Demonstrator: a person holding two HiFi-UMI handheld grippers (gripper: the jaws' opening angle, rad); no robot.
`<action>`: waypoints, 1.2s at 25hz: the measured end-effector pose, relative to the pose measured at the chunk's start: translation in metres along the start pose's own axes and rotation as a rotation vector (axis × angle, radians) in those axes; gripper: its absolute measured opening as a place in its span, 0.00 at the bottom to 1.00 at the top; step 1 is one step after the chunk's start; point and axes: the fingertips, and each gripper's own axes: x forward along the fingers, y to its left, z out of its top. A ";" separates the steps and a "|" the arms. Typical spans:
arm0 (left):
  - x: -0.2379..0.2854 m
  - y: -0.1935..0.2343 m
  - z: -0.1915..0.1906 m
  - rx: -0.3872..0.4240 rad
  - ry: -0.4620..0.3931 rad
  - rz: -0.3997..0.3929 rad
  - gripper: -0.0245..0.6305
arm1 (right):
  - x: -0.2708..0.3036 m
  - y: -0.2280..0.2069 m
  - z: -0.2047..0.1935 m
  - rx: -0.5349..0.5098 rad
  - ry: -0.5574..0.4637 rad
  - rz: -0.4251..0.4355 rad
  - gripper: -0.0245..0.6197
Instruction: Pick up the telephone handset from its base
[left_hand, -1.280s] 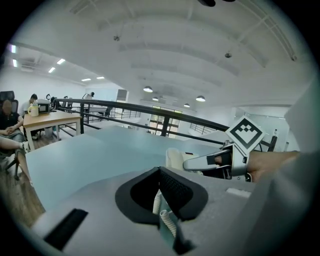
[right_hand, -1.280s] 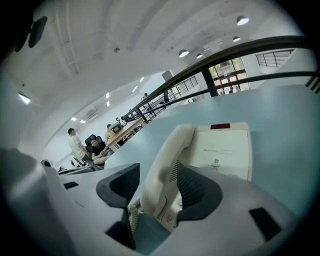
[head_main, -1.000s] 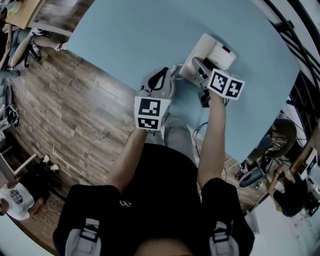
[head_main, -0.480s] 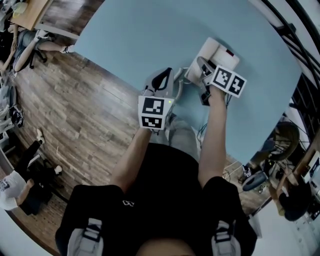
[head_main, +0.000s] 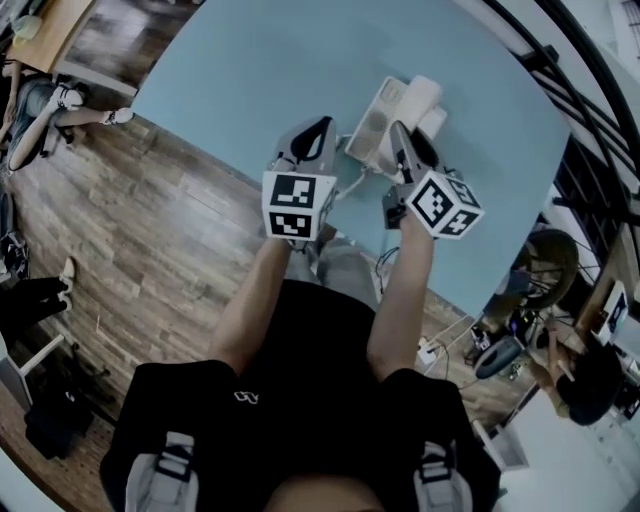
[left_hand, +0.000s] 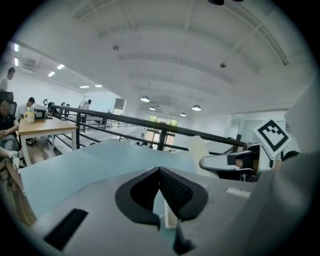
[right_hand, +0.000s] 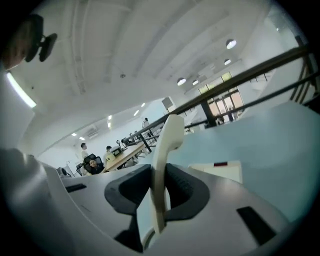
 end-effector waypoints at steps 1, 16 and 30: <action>0.000 -0.005 0.008 0.000 -0.021 -0.011 0.03 | -0.014 0.004 0.012 -0.038 -0.046 0.003 0.17; -0.015 -0.055 0.120 0.096 -0.279 -0.101 0.03 | -0.141 0.043 0.142 -0.414 -0.453 -0.084 0.17; -0.005 -0.063 0.138 0.131 -0.310 -0.065 0.03 | -0.120 0.039 0.147 -0.487 -0.420 -0.140 0.17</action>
